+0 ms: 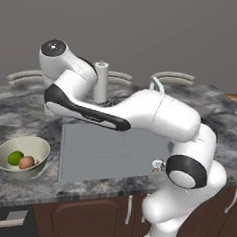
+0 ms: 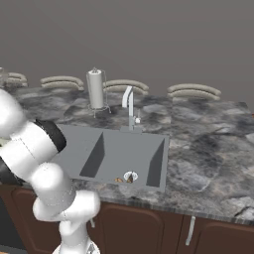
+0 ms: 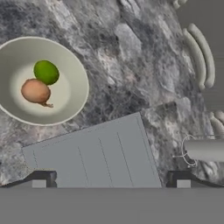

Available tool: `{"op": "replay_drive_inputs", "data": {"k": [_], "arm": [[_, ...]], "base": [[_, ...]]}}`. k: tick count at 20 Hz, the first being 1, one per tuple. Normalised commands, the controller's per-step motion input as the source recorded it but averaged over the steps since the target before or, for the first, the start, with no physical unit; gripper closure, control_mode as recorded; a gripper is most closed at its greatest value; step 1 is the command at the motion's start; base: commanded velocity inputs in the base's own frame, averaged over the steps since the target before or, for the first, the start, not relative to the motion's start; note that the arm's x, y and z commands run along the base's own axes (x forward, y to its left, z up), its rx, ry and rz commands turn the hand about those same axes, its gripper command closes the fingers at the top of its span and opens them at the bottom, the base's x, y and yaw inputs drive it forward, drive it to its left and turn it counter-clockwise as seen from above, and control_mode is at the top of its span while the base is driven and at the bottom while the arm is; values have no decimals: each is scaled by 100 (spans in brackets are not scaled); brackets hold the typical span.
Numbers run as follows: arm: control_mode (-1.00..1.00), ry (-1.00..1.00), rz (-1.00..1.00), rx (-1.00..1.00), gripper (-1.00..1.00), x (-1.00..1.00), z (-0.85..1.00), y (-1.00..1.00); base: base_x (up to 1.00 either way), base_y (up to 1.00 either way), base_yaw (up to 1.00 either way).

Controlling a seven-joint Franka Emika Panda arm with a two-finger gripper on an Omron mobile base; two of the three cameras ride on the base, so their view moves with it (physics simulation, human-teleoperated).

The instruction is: There is a mixed pile of frozen fruits and vegetables on the counter. Locate all the frozen vegetables and place the items in a bowl on the counter. Take all the frozen fruits and defrost them in a running sink.

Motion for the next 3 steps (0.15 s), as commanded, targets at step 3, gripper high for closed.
{"op": "replay_drive_inputs", "data": {"k": [3], "arm": [[-100,-26,0,10,-100,-32,49,-87]], "base": [[0,0,0]]}}
